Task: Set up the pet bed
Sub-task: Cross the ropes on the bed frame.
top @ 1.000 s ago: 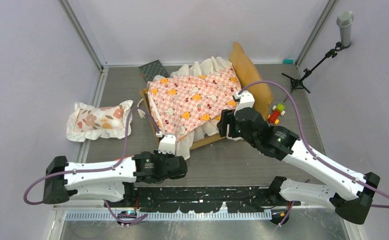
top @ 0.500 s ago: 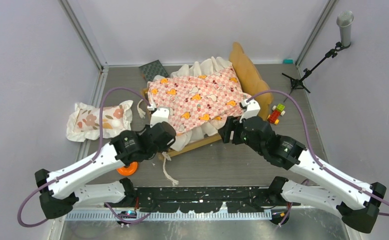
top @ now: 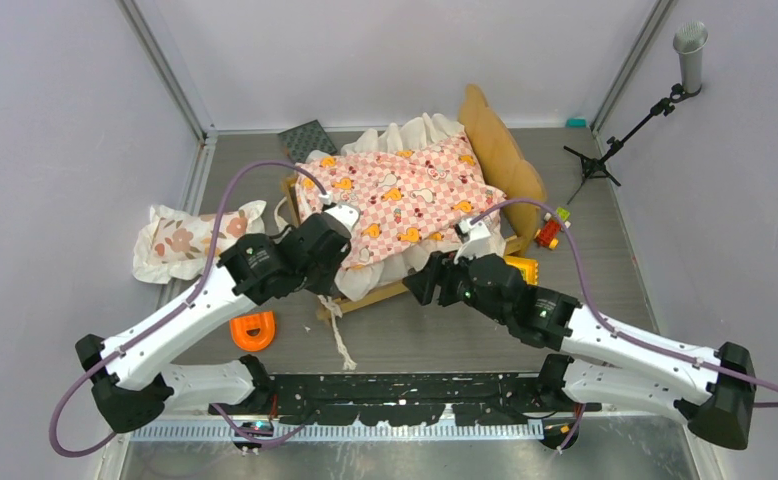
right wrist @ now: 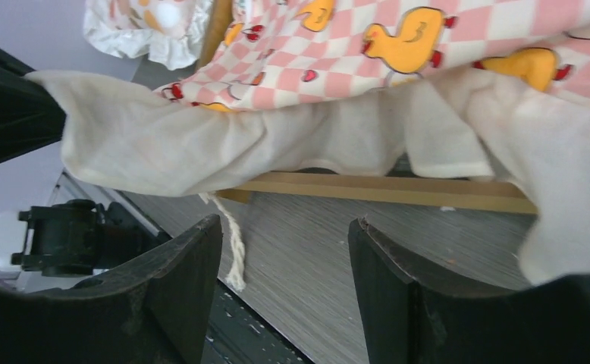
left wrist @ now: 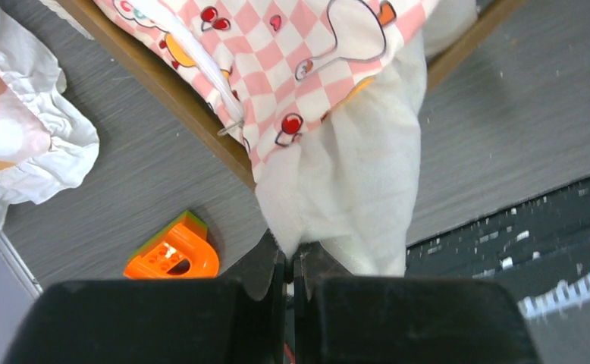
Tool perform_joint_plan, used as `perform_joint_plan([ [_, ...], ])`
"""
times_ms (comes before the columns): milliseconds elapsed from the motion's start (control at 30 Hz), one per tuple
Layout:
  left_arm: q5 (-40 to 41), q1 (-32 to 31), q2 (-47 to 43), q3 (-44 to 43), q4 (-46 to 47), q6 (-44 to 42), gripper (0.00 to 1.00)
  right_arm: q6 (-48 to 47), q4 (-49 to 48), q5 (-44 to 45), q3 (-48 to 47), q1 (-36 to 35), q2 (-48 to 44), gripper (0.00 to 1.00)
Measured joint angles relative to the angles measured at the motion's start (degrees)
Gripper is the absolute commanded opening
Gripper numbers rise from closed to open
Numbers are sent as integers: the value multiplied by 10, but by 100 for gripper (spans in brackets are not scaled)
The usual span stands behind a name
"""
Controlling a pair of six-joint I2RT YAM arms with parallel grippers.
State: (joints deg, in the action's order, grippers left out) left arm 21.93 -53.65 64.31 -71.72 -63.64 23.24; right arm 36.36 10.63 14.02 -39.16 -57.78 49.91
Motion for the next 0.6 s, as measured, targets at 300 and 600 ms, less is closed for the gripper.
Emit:
perform_joint_plan([
  [300, -83, 28, 34, -64, -71, -43, 0, 9, -155, -2, 6, -83, 115, 49],
  [600, -110, 46, 47, -64, -123, -45, 0, 6, -264, 51, 5, -167, 219, 43],
])
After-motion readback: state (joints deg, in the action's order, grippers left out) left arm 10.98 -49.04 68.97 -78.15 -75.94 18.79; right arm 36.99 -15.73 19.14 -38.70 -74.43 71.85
